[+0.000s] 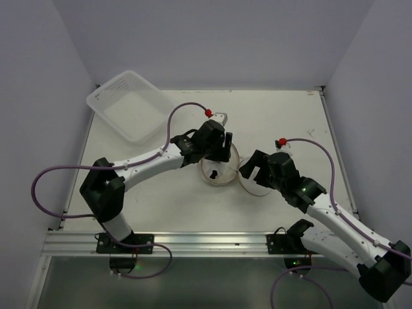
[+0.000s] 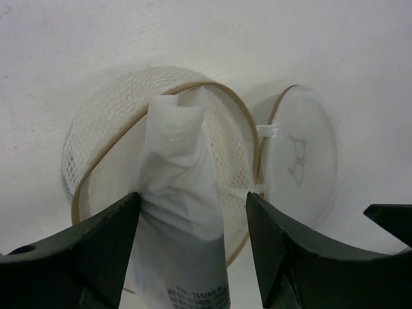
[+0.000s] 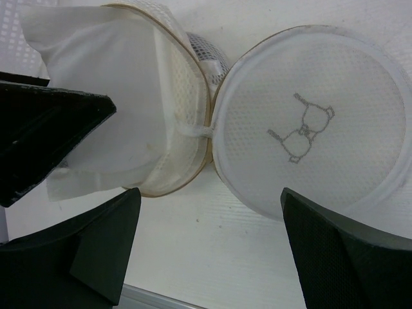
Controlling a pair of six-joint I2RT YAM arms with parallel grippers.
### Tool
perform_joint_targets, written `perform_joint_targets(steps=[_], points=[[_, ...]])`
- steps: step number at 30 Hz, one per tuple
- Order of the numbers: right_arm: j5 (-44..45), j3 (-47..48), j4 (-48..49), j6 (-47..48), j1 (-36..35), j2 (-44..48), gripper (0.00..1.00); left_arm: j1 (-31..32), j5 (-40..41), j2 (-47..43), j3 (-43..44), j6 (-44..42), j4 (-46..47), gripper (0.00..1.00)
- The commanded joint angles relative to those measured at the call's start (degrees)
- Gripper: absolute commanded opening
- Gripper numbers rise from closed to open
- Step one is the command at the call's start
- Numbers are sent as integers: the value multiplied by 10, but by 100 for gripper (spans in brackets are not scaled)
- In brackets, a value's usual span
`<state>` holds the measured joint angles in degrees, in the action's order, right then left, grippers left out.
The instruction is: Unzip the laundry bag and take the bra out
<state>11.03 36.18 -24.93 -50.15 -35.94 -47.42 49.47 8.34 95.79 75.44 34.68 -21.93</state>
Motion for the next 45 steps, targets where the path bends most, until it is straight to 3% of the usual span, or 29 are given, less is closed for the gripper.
perform_joint_targets(steps=[1, 3, 6, 7, 10, 21, 28, 38, 45], points=[[17, -15, 6, -21, 2, 7, 91, 12, 54, 9, 33, -17, -29, 69], [12, -24, 10, -26, 3, 6, 90, 14, 56, 15, 33, -18, -34, 62], [7, -37, 18, -33, 2, 7, 90, 15, 62, 14, 30, -18, -43, 31], [6, -39, 22, -33, 2, 8, 90, 15, 61, 5, 30, -18, -45, 14], [0, -46, 33, -35, 3, 7, 90, 15, 48, -23, 30, -19, -45, 0], [-15, -57, 78, -35, 2, -64, 89, 3, -112, -113, 41, -3, -22, 0], [-5, -62, 90, -28, 3, -102, 88, -67, -226, -160, 16, 20, 3, 0], [-56, -34, 53, 43, 3, 5, 92, -183, -226, -183, 108, 3, -20, 0], [-42, -1, 12, 72, 3, 56, 93, -266, -277, -184, 184, 34, 8, 0]])
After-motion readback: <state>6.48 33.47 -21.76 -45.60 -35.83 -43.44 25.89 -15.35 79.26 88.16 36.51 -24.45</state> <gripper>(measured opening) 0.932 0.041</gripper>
